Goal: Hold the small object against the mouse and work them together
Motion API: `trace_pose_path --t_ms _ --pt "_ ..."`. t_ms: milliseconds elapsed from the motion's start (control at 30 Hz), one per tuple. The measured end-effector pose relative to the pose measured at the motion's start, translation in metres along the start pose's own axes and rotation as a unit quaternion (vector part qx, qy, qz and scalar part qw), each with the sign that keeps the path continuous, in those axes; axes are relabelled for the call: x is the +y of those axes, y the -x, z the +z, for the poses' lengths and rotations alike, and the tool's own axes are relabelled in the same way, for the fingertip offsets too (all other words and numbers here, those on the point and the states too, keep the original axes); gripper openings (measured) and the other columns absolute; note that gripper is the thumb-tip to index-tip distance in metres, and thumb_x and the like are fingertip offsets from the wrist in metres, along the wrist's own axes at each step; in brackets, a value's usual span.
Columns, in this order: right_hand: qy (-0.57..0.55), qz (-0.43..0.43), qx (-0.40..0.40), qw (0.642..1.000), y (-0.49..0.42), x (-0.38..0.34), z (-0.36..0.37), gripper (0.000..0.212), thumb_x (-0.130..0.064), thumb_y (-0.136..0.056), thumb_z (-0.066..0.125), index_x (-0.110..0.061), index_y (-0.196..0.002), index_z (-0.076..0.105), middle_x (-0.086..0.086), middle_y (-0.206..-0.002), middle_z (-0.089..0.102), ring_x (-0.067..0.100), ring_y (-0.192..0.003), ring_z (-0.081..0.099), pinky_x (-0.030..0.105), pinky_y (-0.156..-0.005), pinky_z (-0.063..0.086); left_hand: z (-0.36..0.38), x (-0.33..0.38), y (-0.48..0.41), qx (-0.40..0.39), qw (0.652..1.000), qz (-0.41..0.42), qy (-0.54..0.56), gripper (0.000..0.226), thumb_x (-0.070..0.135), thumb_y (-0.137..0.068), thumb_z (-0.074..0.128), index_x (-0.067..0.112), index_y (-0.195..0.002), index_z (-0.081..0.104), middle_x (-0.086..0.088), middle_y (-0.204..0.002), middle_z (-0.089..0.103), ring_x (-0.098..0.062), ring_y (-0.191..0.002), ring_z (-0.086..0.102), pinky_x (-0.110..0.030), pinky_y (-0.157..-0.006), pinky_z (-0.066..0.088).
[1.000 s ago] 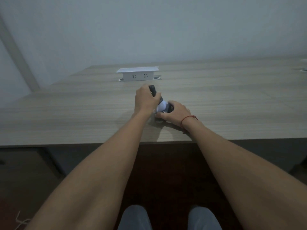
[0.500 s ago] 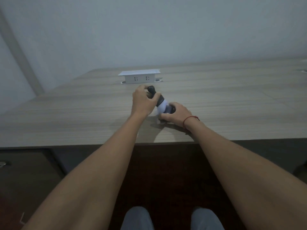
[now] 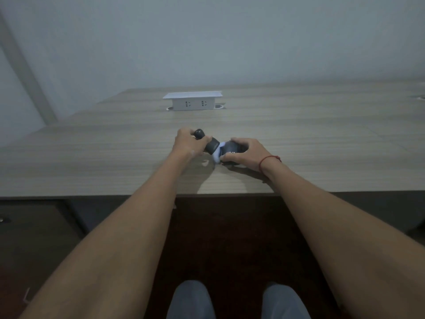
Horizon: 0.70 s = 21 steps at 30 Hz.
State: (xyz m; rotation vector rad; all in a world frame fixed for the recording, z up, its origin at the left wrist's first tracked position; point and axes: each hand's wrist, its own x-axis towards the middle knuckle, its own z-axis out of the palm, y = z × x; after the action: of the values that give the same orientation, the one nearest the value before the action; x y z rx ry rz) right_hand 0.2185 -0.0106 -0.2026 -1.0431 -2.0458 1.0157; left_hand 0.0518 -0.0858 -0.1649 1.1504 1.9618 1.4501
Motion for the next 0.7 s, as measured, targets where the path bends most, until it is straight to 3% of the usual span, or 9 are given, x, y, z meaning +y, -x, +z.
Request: trace_pose_path --t_ms 67,100,167,267,367,467,567,600,700 --pt "0.001 0.000 0.001 1.000 0.001 0.000 0.000 0.075 -0.043 -0.065 0.081 -0.019 -0.131 0.054 -0.008 -0.107 0.056 0.010 -0.094 0.056 0.013 -0.065 0.037 -0.011 0.001 0.003 -0.067 0.997 -0.024 0.028 0.022 0.018 -0.084 0.073 0.007 -0.098 0.060 -0.013 -0.092 0.069 -0.016 -0.066 0.069 -0.021 -0.053 0.057" --pt "0.005 0.000 0.002 1.000 0.000 0.000 0.000 0.078 -0.043 -0.066 0.080 -0.018 -0.135 0.051 -0.005 -0.113 0.054 0.011 -0.096 0.054 0.014 -0.066 0.036 -0.013 0.001 0.003 -0.075 0.996 -0.029 0.043 0.026 0.017 -0.084 0.074 0.005 -0.102 0.059 -0.014 -0.093 0.068 -0.015 -0.066 0.069 -0.018 -0.048 0.055" --pt "0.014 0.002 0.001 1.000 0.000 0.000 0.001 0.083 -0.044 -0.066 0.081 -0.018 -0.138 0.048 0.000 -0.123 0.054 0.014 -0.102 0.051 0.016 -0.071 0.037 -0.007 -0.001 0.002 -0.043 0.996 -0.031 0.075 0.032 0.015 -0.082 0.074 0.004 -0.106 0.056 -0.018 -0.102 0.066 -0.025 -0.080 0.071 -0.023 -0.057 0.060" --pt "0.019 0.008 -0.012 1.000 0.001 0.001 0.000 0.090 -0.047 -0.063 0.083 -0.018 -0.139 0.046 0.005 -0.135 0.052 0.015 -0.108 0.049 0.026 -0.087 0.041 0.013 -0.004 -0.002 0.067 0.997 -0.025 0.043 0.029 0.018 -0.082 0.074 0.007 -0.102 0.057 -0.017 -0.109 0.065 -0.033 -0.098 0.068 -0.041 -0.084 0.060" --pt "0.016 0.003 -0.009 1.000 0.002 0.002 -0.001 0.092 -0.052 -0.060 0.084 -0.019 -0.138 0.047 0.005 -0.136 0.053 0.014 -0.109 0.048 0.029 -0.090 0.041 0.026 -0.005 -0.003 0.124 0.992 -0.025 0.022 0.038 0.024 -0.084 0.071 0.004 -0.114 0.059 -0.016 -0.117 0.065 -0.032 -0.104 0.065 -0.043 -0.092 0.056" --pt "0.006 0.003 0.004 1.000 0.000 0.003 0.001 0.092 -0.051 -0.059 0.085 -0.019 -0.137 0.048 0.003 -0.133 0.054 0.014 -0.110 0.049 0.027 -0.087 0.041 0.017 -0.005 -0.007 0.049 0.997 -0.033 0.056 0.046 0.019 -0.086 0.070 0.001 -0.125 0.053 -0.019 -0.119 0.063 -0.032 -0.102 0.067 -0.041 -0.085 0.060" --pt "0.000 0.001 0.017 1.000 -0.001 0.002 0.005 0.093 -0.050 -0.059 0.085 -0.018 -0.138 0.047 0.002 -0.131 0.053 0.014 -0.111 0.049 0.027 -0.087 0.041 -0.008 0.002 -0.007 -0.080 0.991 -0.046 0.094 0.051 0.009 -0.086 0.070 -0.008 -0.129 0.048 -0.024 -0.115 0.063 -0.025 -0.083 0.070 -0.026 -0.055 0.061" --pt "0.001 0.003 0.018 1.000 -0.002 0.002 0.006 0.094 -0.050 -0.059 0.085 -0.018 -0.139 0.046 0.003 -0.134 0.052 0.014 -0.110 0.049 0.027 -0.089 0.041 -0.013 0.005 -0.006 -0.102 0.990 -0.046 0.084 0.049 0.007 -0.085 0.071 -0.009 -0.127 0.050 -0.026 -0.115 0.063 -0.024 -0.080 0.070 -0.024 -0.052 0.060" --pt "0.015 0.003 0.015 1.000 -0.001 0.003 0.005 0.097 -0.053 -0.057 0.085 -0.019 -0.139 0.046 0.005 -0.137 0.052 0.012 -0.109 0.047 0.028 -0.089 0.042 -0.006 0.010 -0.006 -0.074 0.995 -0.022 0.056 0.040 0.007 -0.085 0.071 -0.007 -0.119 0.055 -0.027 -0.115 0.063 -0.031 -0.090 0.069 -0.031 -0.061 0.063"
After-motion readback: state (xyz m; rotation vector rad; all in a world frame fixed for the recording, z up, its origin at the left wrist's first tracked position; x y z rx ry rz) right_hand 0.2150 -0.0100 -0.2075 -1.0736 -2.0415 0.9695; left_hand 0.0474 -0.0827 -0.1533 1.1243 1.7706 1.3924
